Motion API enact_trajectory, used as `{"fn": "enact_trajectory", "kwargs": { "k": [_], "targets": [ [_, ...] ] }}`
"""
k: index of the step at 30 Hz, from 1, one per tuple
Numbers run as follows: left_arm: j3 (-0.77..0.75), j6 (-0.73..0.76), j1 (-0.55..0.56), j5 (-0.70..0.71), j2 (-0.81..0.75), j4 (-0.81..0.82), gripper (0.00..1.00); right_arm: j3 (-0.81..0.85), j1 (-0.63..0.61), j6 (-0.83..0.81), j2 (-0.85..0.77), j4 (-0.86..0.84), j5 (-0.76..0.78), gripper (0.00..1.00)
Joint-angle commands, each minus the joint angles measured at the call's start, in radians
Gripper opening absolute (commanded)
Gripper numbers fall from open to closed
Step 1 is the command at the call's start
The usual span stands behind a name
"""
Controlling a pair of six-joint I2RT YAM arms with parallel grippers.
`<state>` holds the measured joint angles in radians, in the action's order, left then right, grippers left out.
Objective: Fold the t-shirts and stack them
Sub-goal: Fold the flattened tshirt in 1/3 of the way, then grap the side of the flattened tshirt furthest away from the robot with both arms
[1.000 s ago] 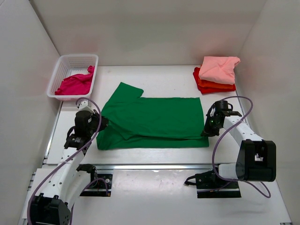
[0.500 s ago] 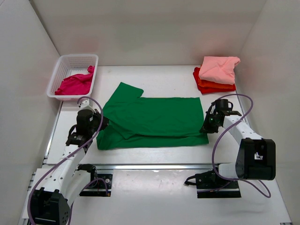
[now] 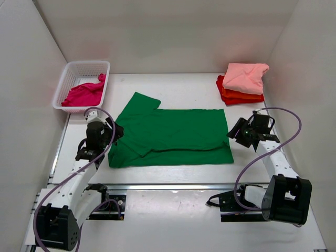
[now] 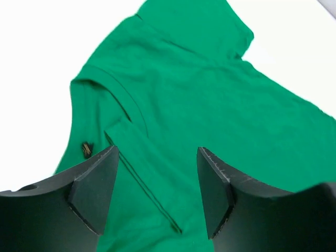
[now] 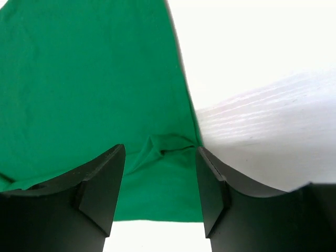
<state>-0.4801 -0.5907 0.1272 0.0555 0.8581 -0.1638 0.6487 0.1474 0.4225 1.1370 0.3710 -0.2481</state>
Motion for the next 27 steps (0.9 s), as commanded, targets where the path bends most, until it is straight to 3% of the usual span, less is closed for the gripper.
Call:
{"fn": "enact_trajectory", "kwargs": {
  "k": [1,3,6,8,10,12,20,27],
  "targets": [
    [-0.053,0.018,-0.017,0.058,0.039,0.081,0.72,0.015,0.003,-0.002,-0.01,-0.063,0.053,0.54],
    [-0.107,0.049,-0.02,0.056,0.089,0.093,0.72,0.046,-0.015,-0.031,0.009,-0.073,0.062,0.54],
    [-0.238,0.098,-0.029,0.005,0.228,0.054,0.72,0.086,-0.069,-0.083,0.056,-0.054,0.11,0.45],
    [-0.334,0.13,-0.028,-0.041,0.323,0.011,0.73,0.115,-0.1,-0.125,0.078,-0.002,0.107,0.3],
    [-0.344,0.137,-0.017,-0.049,0.349,0.029,0.72,0.097,-0.101,-0.131,0.086,0.013,0.06,0.06],
    [-0.35,0.124,-0.021,-0.066,0.364,0.07,0.72,0.054,-0.103,-0.125,0.075,0.019,0.021,0.01],
    [-0.586,0.135,-0.026,-0.111,0.648,0.056,0.75,0.016,-0.138,-0.119,0.15,-0.01,-0.009,0.0],
    [-0.719,0.115,-0.031,-0.111,0.794,0.07,0.75,0.029,-0.072,-0.105,0.242,-0.043,0.098,0.01]
  ]
}}
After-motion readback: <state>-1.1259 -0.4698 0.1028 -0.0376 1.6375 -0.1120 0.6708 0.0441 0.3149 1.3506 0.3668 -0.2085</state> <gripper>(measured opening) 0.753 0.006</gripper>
